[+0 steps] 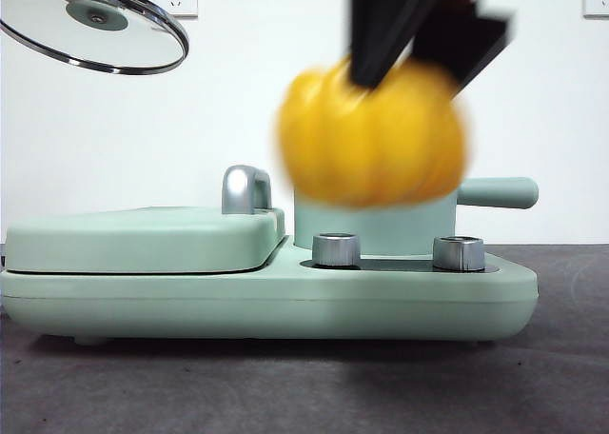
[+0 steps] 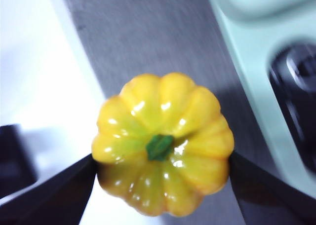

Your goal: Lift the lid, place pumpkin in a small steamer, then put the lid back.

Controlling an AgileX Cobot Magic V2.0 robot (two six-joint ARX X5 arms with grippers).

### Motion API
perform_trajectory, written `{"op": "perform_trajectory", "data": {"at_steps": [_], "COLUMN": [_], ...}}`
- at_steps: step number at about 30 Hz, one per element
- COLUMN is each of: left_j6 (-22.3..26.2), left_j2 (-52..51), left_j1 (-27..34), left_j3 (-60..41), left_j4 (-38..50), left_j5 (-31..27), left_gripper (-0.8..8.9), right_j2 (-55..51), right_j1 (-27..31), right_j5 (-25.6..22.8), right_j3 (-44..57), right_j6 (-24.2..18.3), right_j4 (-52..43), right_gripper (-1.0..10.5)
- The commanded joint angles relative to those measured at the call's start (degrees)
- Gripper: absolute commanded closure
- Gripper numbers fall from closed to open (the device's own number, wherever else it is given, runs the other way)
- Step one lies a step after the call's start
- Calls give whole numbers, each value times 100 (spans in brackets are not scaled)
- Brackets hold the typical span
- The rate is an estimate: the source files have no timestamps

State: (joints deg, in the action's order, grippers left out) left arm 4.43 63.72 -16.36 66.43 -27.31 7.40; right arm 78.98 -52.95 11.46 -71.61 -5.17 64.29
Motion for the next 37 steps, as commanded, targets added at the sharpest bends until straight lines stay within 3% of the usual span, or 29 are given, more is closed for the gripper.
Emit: {"op": "perform_trajectory", "data": {"at_steps": [1,6,20,27,37], "left_j6": [-44,-46,-46,-44,-46], "left_j2": [-15,-15,-15,-11,-4], "left_j1": [-9,-11,-11,-11,-11], "left_j3": [87,87,87,87,87], "left_j4": [160,162,162,166,260], "left_j5": [7,7,7,7,7], "left_gripper": [797,797,797,797,797], "right_j2": [92,111,1510,2520,3692], "right_j1": [122,520,2028,2310,2326], "right_j5": [-164,-446,-699,-704,-706], "right_j3": [-584,-1401,-3491,-4076,-4144], "right_j6": [654,669,442,256,103], "right_j4": [841,1475,1412,1130,660], "right_gripper": [584,584,584,584,584]}}
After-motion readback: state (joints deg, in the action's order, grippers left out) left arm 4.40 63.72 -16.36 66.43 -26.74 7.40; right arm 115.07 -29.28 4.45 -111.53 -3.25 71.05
